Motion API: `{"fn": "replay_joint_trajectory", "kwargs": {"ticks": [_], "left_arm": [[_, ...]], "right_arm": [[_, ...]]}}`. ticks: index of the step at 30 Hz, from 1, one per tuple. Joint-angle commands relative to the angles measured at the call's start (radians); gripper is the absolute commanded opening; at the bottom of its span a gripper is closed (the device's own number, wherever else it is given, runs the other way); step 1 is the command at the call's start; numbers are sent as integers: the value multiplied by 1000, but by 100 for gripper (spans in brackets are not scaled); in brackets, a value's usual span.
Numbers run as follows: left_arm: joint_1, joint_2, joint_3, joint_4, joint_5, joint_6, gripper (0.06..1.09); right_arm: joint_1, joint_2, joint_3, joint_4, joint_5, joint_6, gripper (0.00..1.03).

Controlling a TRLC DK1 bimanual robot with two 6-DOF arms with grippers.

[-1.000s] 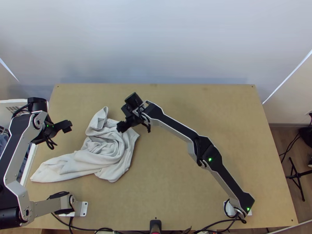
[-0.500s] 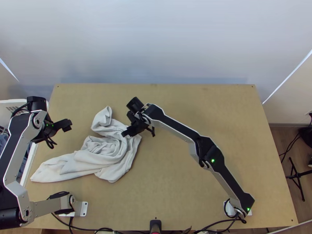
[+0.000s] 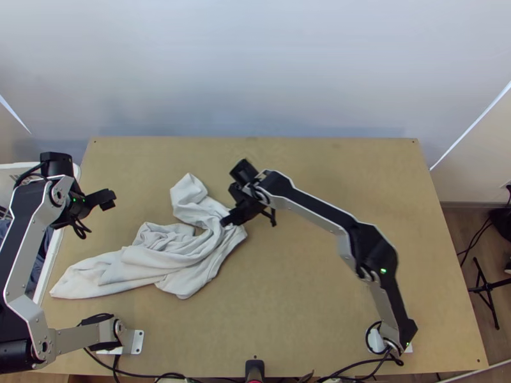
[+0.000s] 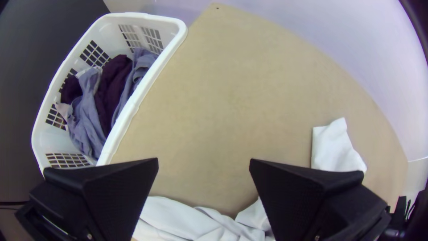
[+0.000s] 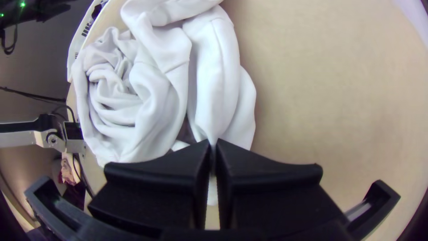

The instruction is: Fold the t-shirt

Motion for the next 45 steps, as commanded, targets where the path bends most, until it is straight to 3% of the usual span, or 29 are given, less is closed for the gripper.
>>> {"fn": "replay_joint_trajectory", "kwargs": {"ticks": [1, 11, 14, 16, 23, 29, 35, 45], "left_arm": [[-3, 5, 11, -4, 0, 1, 105], [-2, -4, 0, -7, 0, 1, 105], [-3, -7, -4, -7, 0, 1, 105], [-5, -8, -4, -8, 0, 2, 105], [-8, -7, 7, -10, 0, 19, 105], [-54, 19, 43, -33, 0, 16, 105], [-101, 65, 122, -85, 0, 2, 105], [-123, 99, 208, -140, -1, -5, 105]], "right_arm": [[-26, -152, -247, 42, 16, -41, 3], [-47, -362, -553, 173, 59, -70, 5], [-46, -377, -565, 177, 71, -70, 40], [-44, -379, -553, 180, 82, -60, 48], [-78, -371, -468, 268, 100, -45, 48], [-130, -227, -304, 295, 99, -22, 47], [-152, -48, -92, 252, 5, 59, 47], [-144, 57, 46, 199, -41, 75, 47]]}}
